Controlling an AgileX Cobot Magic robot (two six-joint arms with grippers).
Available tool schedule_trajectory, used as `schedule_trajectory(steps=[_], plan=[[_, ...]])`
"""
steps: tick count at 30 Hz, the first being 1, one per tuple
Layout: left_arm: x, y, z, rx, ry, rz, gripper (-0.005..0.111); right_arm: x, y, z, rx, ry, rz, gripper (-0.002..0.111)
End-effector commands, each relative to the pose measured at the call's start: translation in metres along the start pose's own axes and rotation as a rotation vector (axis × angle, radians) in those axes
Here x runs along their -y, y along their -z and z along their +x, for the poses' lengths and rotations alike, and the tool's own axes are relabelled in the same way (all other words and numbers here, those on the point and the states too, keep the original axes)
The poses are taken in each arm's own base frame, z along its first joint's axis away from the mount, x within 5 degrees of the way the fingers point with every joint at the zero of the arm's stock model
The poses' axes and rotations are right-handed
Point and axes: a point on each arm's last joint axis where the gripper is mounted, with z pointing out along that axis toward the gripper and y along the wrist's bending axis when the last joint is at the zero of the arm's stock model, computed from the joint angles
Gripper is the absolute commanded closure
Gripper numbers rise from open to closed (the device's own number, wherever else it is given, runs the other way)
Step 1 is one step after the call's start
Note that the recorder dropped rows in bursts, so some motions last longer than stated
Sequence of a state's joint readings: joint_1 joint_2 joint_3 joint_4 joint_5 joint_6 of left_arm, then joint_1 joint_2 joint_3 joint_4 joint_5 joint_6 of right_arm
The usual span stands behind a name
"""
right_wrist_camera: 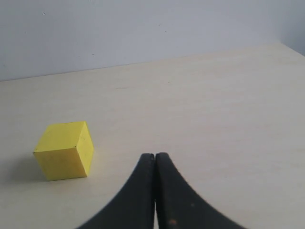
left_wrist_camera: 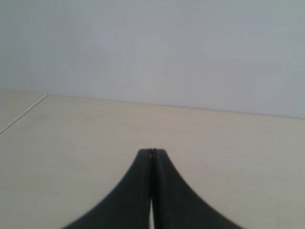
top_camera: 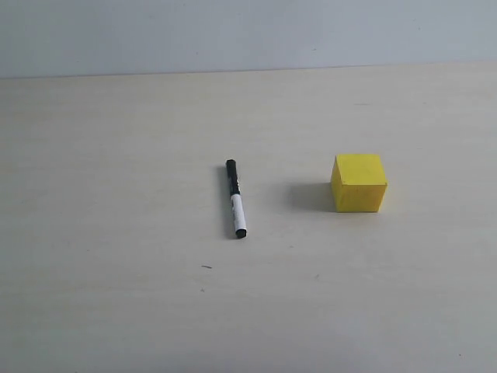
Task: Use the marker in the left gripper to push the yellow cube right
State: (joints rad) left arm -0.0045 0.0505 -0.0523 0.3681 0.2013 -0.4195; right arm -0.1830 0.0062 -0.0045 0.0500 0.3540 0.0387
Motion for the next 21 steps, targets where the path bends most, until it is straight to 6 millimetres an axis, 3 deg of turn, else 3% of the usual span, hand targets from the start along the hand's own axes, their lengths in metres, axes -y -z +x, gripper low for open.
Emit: schedule_trajectory(steps=[1, 7, 14, 21], plan=[[0.000, 0.000, 0.012, 0.029, 0.006, 0.014, 0.107, 0.000, 0.000, 0.001, 0.006, -0.001, 0.003, 0.108], [0.003, 0.001, 0.016, -0.020, 0.102, 0.056, 0.107, 0.000, 0.000, 0.001, 0.006, -0.001, 0.003, 0.108], [0.009, 0.001, 0.019, -0.052, 0.038, 0.174, 0.107, 0.000, 0.000, 0.001, 0.006, -0.001, 0.003, 0.108], [0.008, 0.001, 0.022, -0.088, 0.024, 0.173, 0.107, 0.000, 0.000, 0.001, 0.006, -0.001, 0.003, 0.108]])
